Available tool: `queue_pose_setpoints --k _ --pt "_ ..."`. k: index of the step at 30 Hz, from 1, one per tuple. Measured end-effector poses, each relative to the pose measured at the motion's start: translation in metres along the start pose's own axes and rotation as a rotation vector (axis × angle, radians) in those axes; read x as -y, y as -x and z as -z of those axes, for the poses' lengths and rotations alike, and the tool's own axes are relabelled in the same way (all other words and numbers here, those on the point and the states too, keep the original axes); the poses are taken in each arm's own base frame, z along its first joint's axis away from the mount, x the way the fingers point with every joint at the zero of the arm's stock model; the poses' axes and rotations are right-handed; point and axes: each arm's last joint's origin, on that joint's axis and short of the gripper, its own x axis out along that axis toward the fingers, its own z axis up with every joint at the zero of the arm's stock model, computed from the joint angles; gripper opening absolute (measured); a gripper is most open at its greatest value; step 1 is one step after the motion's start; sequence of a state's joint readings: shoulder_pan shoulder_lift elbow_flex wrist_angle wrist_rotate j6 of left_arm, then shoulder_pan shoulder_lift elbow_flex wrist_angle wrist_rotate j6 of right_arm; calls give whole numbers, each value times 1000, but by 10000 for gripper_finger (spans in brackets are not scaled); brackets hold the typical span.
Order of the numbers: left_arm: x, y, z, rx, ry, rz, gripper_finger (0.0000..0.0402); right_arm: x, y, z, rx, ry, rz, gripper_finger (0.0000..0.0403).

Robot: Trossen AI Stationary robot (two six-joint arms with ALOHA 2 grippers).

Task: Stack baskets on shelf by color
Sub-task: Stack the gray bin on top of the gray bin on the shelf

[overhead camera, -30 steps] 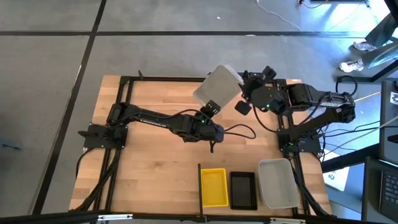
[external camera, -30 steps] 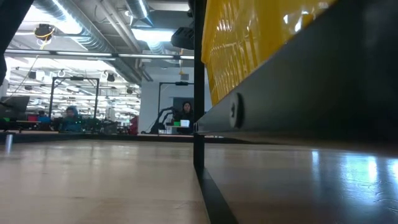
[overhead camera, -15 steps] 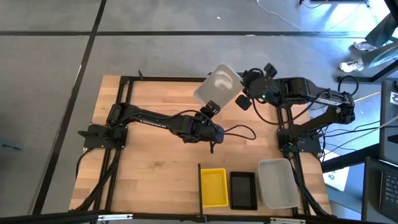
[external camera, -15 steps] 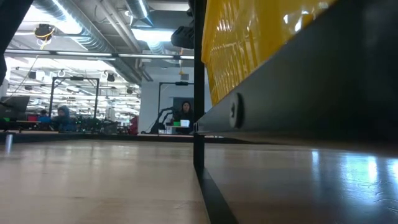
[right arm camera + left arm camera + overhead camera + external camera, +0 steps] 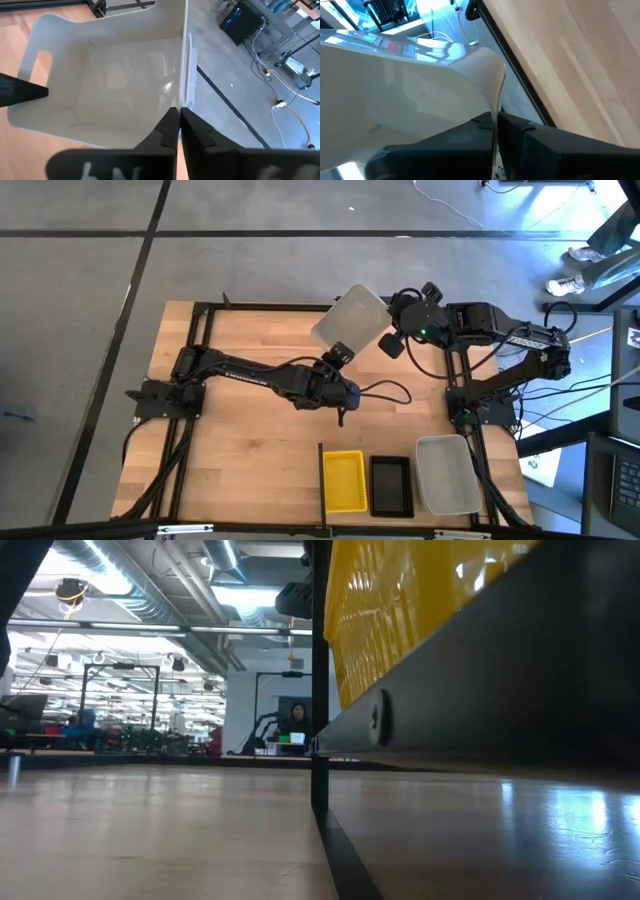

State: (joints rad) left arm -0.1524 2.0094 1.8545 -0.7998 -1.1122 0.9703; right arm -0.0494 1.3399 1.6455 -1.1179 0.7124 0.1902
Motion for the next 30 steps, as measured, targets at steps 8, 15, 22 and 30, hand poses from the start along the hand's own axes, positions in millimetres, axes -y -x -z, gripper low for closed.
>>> queue_pose_setpoints --k 8,15,22,30 --pt "1 0 -2 72 35 44 0 -1 0 0 -6 -5 -21 3" --pt "-1 -3 -1 84 66 55 25 -1 0 1 -10 -3 -26 1" --pt "-2 -2 -2 89 77 50 35 -1 0 1 -10 -3 -27 1" --pt "-3 -5 -2 94 98 53 33 -1 0 1 -10 -4 -29 0"
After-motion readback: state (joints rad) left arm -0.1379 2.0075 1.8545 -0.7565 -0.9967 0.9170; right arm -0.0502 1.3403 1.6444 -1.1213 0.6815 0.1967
